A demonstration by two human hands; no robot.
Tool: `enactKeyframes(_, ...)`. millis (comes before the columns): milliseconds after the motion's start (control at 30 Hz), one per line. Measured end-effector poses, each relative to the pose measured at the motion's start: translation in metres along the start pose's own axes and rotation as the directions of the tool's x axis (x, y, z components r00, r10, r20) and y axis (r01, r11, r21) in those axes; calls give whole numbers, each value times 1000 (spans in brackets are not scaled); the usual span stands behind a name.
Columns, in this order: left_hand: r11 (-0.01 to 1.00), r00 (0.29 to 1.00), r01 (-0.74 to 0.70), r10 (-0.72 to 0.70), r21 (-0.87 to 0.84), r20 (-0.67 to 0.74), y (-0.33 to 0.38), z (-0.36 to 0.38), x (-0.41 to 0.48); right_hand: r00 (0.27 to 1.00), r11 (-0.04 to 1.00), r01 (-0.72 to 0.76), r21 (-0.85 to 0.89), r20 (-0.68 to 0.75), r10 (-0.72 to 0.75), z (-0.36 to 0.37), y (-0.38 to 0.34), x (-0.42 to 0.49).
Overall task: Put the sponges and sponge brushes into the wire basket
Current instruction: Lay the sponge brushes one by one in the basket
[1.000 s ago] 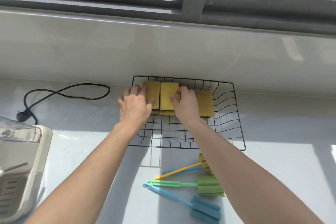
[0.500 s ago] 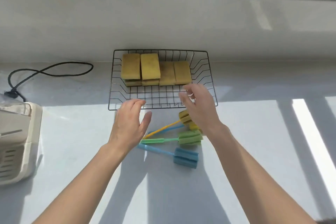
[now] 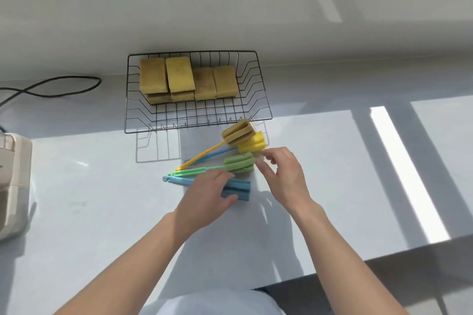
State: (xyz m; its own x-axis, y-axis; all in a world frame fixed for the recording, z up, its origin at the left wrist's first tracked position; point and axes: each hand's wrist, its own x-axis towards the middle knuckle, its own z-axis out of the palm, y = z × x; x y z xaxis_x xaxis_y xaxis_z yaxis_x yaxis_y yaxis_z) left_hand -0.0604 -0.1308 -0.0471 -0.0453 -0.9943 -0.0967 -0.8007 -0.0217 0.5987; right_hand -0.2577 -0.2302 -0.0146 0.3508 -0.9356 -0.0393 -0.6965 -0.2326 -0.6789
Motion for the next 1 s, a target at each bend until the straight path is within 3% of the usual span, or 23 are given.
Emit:
enactKeyframes(167,1000,996,26,-26,3,87,-1,20,7,1000,1000,-15,25,-7,15,-8,6,-5)
enactKeyframes(500,994,994,104,-103,-39,20,-6,34,19,998,999,23,-28,63,-21,-10,3,17)
enactKeyframes(767,964,988,157,-151,-215,41,-8,17,11,962,935,250,-253,171,-211,-4,-22,66)
enactKeyframes(1000,909,975,204,-222,-365,-9,-9,-16,-2,902,831,398,-388,330,-278,12,-23,95)
